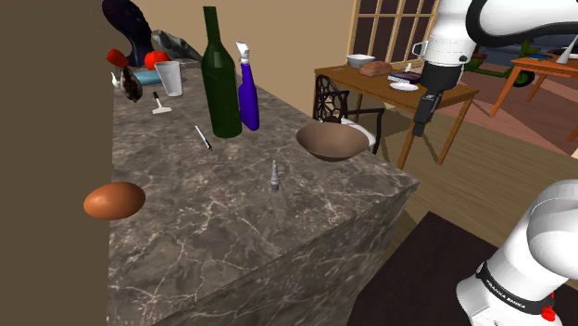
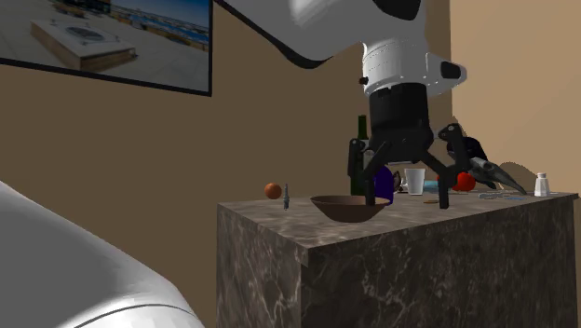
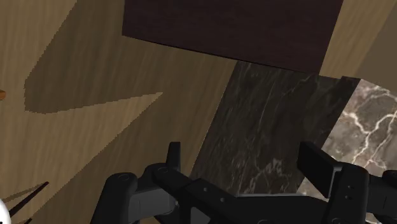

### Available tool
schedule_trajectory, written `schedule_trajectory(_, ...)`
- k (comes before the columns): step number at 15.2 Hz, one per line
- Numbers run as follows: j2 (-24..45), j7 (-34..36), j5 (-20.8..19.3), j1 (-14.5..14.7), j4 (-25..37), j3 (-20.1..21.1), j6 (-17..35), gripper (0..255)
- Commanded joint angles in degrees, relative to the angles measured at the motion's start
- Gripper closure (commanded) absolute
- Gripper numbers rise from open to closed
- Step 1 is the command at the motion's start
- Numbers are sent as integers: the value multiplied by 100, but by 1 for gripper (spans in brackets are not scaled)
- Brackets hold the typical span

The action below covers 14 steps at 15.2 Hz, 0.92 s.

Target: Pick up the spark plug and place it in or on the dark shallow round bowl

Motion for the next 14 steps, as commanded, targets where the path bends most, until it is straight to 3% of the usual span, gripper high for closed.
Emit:
schedule_trajectory(1,0,0,0,0,0,0,0,0)
schedule_trajectory(14,1013,1187,1002,654,545,1177,960,0)
